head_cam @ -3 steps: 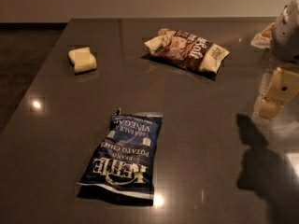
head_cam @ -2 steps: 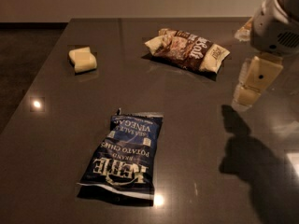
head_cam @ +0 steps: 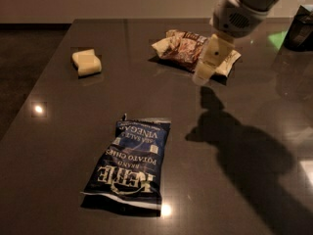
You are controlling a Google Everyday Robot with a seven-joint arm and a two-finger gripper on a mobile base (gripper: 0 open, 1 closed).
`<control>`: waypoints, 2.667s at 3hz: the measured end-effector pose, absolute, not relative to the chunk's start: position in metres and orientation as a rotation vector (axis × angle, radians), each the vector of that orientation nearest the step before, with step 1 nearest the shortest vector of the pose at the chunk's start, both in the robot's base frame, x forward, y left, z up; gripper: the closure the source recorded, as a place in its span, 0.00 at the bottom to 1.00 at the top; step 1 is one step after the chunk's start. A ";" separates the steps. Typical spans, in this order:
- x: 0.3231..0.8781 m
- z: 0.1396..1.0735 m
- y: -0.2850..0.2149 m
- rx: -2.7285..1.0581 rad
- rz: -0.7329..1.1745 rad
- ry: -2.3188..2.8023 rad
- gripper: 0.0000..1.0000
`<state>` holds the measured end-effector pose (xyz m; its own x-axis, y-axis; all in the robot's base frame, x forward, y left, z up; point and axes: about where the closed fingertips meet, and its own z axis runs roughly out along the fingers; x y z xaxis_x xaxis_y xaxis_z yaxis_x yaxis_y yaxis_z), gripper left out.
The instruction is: Move sponge near brown chip bag
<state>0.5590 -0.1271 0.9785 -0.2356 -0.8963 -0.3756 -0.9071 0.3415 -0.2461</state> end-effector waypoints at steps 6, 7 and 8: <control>0.697 0.884 0.119 -1.339 0.263 2.172 0.00; 0.706 0.876 0.147 -1.329 0.281 2.168 0.00; 0.712 0.873 0.169 -1.340 0.294 2.157 0.00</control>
Offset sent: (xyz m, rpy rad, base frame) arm 0.1215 0.1318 -0.0465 0.1906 0.0566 -0.0451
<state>0.7123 0.1694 0.8732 -0.3301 -0.7475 -0.5765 -0.8743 0.4723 -0.1118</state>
